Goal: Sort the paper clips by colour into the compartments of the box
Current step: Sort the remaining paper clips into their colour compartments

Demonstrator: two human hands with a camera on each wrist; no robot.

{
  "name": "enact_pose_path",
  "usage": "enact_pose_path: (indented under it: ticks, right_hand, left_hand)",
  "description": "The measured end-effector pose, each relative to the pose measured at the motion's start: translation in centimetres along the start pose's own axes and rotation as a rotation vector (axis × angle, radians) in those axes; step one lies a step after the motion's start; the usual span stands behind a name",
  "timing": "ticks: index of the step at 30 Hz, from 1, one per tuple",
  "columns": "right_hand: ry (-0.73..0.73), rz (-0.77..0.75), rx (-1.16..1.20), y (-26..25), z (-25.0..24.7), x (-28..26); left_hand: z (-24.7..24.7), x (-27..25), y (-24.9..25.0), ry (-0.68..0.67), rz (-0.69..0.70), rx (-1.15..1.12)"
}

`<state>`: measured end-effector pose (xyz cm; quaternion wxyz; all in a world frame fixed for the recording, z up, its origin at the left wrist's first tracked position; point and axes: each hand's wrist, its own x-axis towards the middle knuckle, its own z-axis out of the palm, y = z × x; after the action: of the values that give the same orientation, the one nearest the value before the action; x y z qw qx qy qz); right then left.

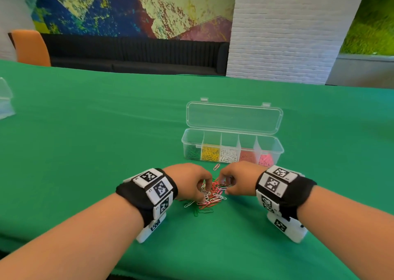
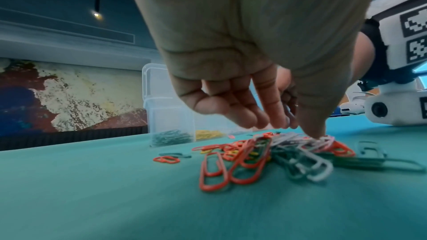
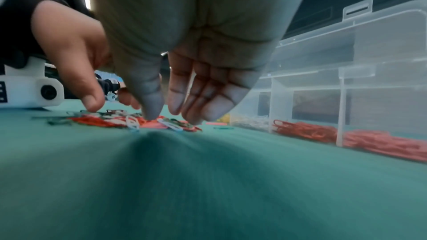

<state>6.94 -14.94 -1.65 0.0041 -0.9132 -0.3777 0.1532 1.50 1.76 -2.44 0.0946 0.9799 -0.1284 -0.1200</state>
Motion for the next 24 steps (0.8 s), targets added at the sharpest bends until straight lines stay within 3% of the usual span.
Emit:
enact_pose_path:
  ticks: [24]
  right_hand:
    - [0.093, -0.012, -0.062, 0.7, 0.9, 0.8]
  left_hand:
    - [0.1, 1.0, -0.5, 0.009, -0.046, -0.086]
